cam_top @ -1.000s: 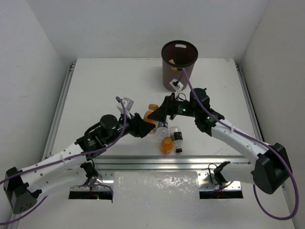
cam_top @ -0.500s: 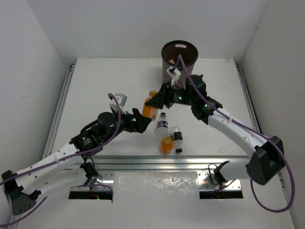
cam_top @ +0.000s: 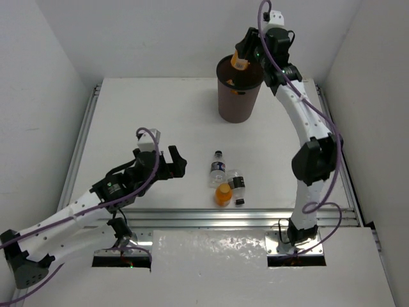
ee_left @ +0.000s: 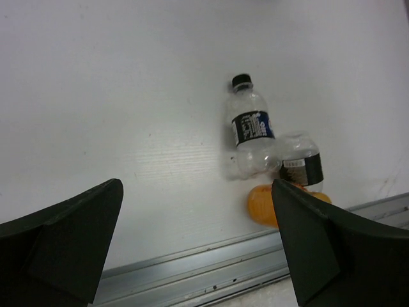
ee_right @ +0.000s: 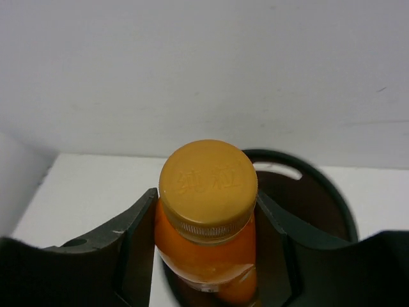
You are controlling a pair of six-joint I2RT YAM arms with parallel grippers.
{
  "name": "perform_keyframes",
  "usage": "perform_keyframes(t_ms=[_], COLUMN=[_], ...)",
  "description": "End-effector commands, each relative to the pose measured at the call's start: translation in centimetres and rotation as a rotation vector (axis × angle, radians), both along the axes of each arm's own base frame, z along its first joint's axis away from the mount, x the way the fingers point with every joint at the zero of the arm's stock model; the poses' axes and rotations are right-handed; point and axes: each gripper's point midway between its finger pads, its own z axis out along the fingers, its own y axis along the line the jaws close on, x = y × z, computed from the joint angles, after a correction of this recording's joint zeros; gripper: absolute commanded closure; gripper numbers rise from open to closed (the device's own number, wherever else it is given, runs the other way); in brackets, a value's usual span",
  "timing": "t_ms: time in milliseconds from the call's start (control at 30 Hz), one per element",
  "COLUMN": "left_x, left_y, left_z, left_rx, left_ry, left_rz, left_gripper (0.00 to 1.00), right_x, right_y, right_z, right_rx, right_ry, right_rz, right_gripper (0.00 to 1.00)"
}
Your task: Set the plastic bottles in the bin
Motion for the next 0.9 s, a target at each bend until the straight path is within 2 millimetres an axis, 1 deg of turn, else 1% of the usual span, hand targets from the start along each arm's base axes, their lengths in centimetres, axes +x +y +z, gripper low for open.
perform_keyframes(t_ms=[0,33,67,100,133,167,200,233,267,300,333,367,400,433,467,500,533,600,633,667,700,733,767,800,833,867], left_x=[-0.2,-0.3,-0.4,-0.4,-0.5,-0.5,-0.5,-0.5,-0.3,-0.3,-0.3,-0.2,-0.3,-0.3,-0.3,-0.3,-0.3,-0.4,-0.4,-0.5,-0.4,-0.4,-0.4,-0.4,-0.4,-0.5], left_y=[-1.3,-1.2,-0.9,-0.6,0.4,1.1,1.8,3.0,4.0,4.4,4.7,4.9,5.1,4.9,5.1,5.2,5.3,5.5,5.5,5.5,5.5,5.4,5.4,5.4,5.5,5.6], left_z=[0.0,0.2,0.4,0.7,1.2,1.5,1.8,2.0,2.2,2.1,1.9,1.8,1.5,1.6,1.8,1.9,2.0,2.0,2.1,2.1,2.0,1.9,1.9,1.8,1.8,1.8], left_rx=[-0.008,-0.002,0.002,0.012,0.043,0.061,0.079,0.118,0.147,0.164,0.172,0.174,0.169,0.159,0.151,0.149,0.145,0.138,0.134,0.13,0.13,0.135,0.135,0.139,0.141,0.14], left_ry=[0.017,0.023,0.028,0.027,0.03,0.029,0.023,0.019,0.002,-0.003,-0.008,-0.013,-0.015,-0.019,-0.025,-0.029,-0.031,-0.035,-0.037,-0.038,-0.036,-0.032,-0.03,-0.026,-0.025,-0.023], left_rz=[-0.053,-0.054,-0.048,-0.038,-0.007,0.018,0.04,0.081,0.115,0.126,0.138,0.146,0.151,0.15,0.158,0.165,0.17,0.174,0.173,0.171,0.169,0.169,0.17,0.17,0.171,0.18], left_gripper=[0.0,0.01,0.0,0.01,0.0,0.0,0.0,0.0,0.0,0.0,0.0,0.0,0.0,0.0,0.0,0.0,0.0,0.0,0.0,0.0,0.0,0.0,0.0,0.0,0.0,0.0], right_x=[3.0,3.5,4.0,4.0,3.8,3.1,2.4,1.6,-0.9,-2.5,-4.1,-6.7,-10.2,-12.6,-15.6,-18.4,-21.4,-24.8,-27.5,-28.6,-30.0,-31.6,-32.4,-33.2,-34.3,-35.3], right_y=[-2.7,-2.8,-2.8,-2.6,-2.4,-1.8,-1.7,-1.5,-0.9,-0.4,0.0,1.8,1.7,2.3,4.6,4.3,5.9,6.6,7.0,7.2,7.2,8.3,8.6,8.5,8.7,8.5], right_z=[0.5,0.1,-0.5,-0.5,-0.4,0.7,1.4,1.4,3.5,4.0,1.6,0.7,2.9,-1.6,-2.6,-4.1,-6.0,-8.5,-10.6,-11.5,-13.9,-14.2,-14.9,-16.3,-17.3,-19.0], right_rx=[-0.136,-0.149,-0.153,-0.166,-0.165,-0.158,-0.158,-0.161,-0.164,-0.173,-0.199,-0.222,-0.232,-0.282,-0.297,-0.322,-0.351,-0.352,-0.369,-0.351,-0.371,-0.35,-0.349,-0.366,-0.395,-0.407], right_ry=[-0.041,-0.039,-0.029,-0.032,-0.031,-0.043,-0.047,-0.031,-0.036,-0.028,0.043,0.091,0.064,0.183,0.216,0.264,0.316,0.376,0.41,0.433,0.479,0.494,0.519,0.553,0.577,0.621], right_rz=[-0.102,-0.105,-0.106,-0.095,-0.083,-0.05,-0.041,-0.034,-0.015,0.003,0.023,0.072,0.085,0.127,0.189,0.196,0.258,0.29,0.33,0.338,0.365,0.43,0.452,0.459,0.476,0.48], right_gripper=[0.71,0.45,0.07,0.01,0.01,0.01,0.01,0.01,0.01,0.01,0.01,0.01,0.01,0.01,0.01,0.01,0.01,0.01,0.01,0.01,0.01,0.02,0.04,0.05,0.05,0.06])
